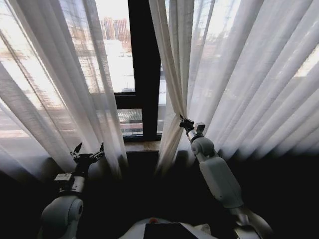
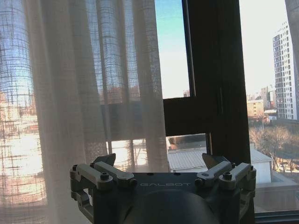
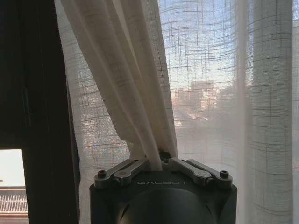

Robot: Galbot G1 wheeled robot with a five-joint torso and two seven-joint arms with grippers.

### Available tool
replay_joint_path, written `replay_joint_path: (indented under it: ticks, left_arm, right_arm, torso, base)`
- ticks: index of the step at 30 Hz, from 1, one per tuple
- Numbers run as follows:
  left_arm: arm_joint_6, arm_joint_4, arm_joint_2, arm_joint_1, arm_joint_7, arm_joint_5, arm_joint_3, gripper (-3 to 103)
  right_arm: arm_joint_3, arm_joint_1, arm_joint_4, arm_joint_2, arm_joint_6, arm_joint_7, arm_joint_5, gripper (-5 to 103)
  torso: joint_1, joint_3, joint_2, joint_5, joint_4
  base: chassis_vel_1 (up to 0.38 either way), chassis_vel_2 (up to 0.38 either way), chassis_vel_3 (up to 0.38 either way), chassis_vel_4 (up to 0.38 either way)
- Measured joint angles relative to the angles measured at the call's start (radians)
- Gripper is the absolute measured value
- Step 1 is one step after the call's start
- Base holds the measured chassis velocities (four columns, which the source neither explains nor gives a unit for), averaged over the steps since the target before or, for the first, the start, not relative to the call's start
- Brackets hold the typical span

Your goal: Open the curtains by pulling them apart, changing their state from closed to fully open.

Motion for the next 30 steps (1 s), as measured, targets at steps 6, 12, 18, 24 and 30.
replay_joint_path:
  ticks: [6, 12, 18, 24, 30]
  left_arm:
    - [-0.001, 0.000, 0.000, 0.002, 0.000, -0.001, -0.001, 100]
    - [-0.002, 0.000, 0.000, 0.004, 0.000, -0.002, -0.002, 100]
    - [-0.004, 0.000, -0.001, 0.005, 0.001, -0.002, -0.002, 100]
    - [-0.004, -0.003, -0.003, 0.004, 0.002, -0.002, 0.000, 100]
    - [-0.004, -0.003, -0.003, 0.004, 0.003, -0.002, -0.001, 100]
  right_arm:
    - [0.006, 0.000, 0.000, -0.001, 0.001, -0.001, 0.000, 0]
    - [0.009, -0.004, 0.002, -0.002, 0.001, -0.002, 0.000, 0]
    - [0.015, -0.006, 0.002, -0.005, 0.003, -0.003, -0.001, 0]
    - [0.018, -0.008, 0.003, -0.005, 0.004, -0.003, -0.002, 0]
    - [0.023, -0.013, 0.007, -0.006, 0.005, -0.004, -0.002, 0]
  torso:
    - [0.000, 0.000, 0.000, -0.0005, 0.0002]
    - [0.000, 0.000, 0.000, -0.0005, 0.0003]
    - [0.000, 0.000, 0.000, -0.0003, 0.0000]
    - [0.000, 0.000, 0.000, 0.0000, 0.0000]
    - [0.000, 0.000, 0.000, -0.0007, 0.0001]
  base:
    - [-0.362, -0.362, 0.347, 0.369]
    - [-0.351, -0.334, 0.343, 0.340]
    - [-0.357, -0.367, 0.357, 0.360]
    - [-0.344, -0.356, 0.348, 0.343]
    - [-0.360, -0.351, 0.339, 0.342]
